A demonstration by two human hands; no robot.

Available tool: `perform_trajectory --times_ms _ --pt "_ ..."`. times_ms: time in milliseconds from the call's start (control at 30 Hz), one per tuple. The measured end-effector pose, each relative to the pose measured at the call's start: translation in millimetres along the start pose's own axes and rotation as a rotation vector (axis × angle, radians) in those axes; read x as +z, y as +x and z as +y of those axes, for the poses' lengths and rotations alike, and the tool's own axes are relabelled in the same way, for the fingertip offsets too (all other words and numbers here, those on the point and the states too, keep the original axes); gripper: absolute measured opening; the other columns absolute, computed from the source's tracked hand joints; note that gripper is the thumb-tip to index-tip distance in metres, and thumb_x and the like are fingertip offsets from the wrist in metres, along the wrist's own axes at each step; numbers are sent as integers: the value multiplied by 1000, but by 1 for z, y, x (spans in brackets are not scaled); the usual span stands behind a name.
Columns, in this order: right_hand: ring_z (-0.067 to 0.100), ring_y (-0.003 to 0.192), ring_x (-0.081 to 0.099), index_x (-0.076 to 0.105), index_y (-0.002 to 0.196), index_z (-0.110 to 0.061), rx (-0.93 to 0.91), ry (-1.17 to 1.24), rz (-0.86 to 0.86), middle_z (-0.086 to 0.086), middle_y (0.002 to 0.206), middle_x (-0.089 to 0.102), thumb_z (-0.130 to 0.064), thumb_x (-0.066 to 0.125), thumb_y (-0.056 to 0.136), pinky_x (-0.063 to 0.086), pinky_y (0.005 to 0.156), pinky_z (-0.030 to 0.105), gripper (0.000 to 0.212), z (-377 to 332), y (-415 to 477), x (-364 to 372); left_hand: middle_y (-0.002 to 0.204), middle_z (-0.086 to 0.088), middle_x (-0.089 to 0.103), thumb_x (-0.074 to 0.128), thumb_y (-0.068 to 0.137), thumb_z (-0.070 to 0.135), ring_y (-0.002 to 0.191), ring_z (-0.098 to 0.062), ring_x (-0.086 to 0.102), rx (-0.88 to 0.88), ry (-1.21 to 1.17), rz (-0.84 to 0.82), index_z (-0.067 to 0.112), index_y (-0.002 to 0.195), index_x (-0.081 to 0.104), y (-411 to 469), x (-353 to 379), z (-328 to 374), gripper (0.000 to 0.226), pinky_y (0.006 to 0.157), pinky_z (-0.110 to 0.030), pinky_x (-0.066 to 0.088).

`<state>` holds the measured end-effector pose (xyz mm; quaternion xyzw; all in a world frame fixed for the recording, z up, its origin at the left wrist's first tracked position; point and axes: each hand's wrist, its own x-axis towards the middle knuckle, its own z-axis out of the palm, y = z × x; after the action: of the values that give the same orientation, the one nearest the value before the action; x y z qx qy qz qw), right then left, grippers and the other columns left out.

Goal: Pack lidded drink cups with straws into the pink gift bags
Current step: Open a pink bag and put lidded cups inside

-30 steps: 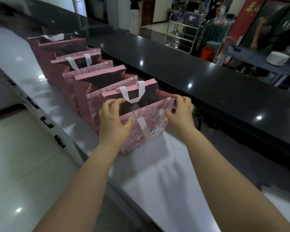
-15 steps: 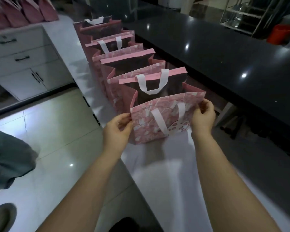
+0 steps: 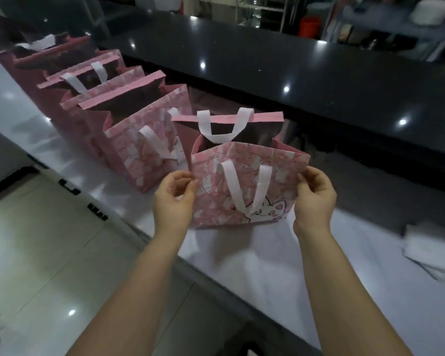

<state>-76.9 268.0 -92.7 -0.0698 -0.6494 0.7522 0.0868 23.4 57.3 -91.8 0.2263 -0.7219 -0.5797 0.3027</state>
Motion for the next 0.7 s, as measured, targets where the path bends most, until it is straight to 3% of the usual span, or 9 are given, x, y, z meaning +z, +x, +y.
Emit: perform_trajectory --times_ms 67,200,267,467,600,700 --pt "0 78 67 68 87 -28 -24 15 91 -15 82 72 -5 56 95 53 68 15 28 -6 -15 -24 85 20 70 72 87 22 79 -1 67 20 -21 -95 52 89 64 2 4 2 31 68 -19 56" --pt "4 75 67 69 88 -26 -53 41 250 -10 82 72 -5 58 95 53 64 18 24 -15 -53 -71 87 12 72 70 89 24 88 -17 69 -24 -60 -298 50 84 67 -4 20 0 27 81 -43 59" --pt "4 76 67 69 87 -27 -72 41 334 -11 82 73 -4 58 94 53 65 18 27 -18 -75 -93 90 4 73 68 90 20 90 -21 70 -45 -102 -404 41 85 69 -17 31 1 22 81 -46 59" --pt "16 90 70 69 91 -21 -61 -33 457 -2 92 74 1 60 91 58 78 27 24 -26 -123 -163 84 6 74 69 89 11 83 -16 72 -138 -174 -590 34 80 71 -65 63 13 25 75 -40 61" --pt "1 85 68 70 93 -28 -38 -146 491 -13 89 74 -1 62 91 57 76 20 28 -28 -139 -191 87 2 74 69 90 12 86 -18 71 -177 -188 -649 29 85 70 -89 71 16 17 78 -40 61" --pt "0 91 63 63 113 -30 10 -242 439 -12 104 67 -14 70 88 56 70 17 30 -28 -146 -200 96 5 72 74 86 20 90 -11 69 -161 -157 -659 33 93 67 -99 68 10 16 79 -32 60"
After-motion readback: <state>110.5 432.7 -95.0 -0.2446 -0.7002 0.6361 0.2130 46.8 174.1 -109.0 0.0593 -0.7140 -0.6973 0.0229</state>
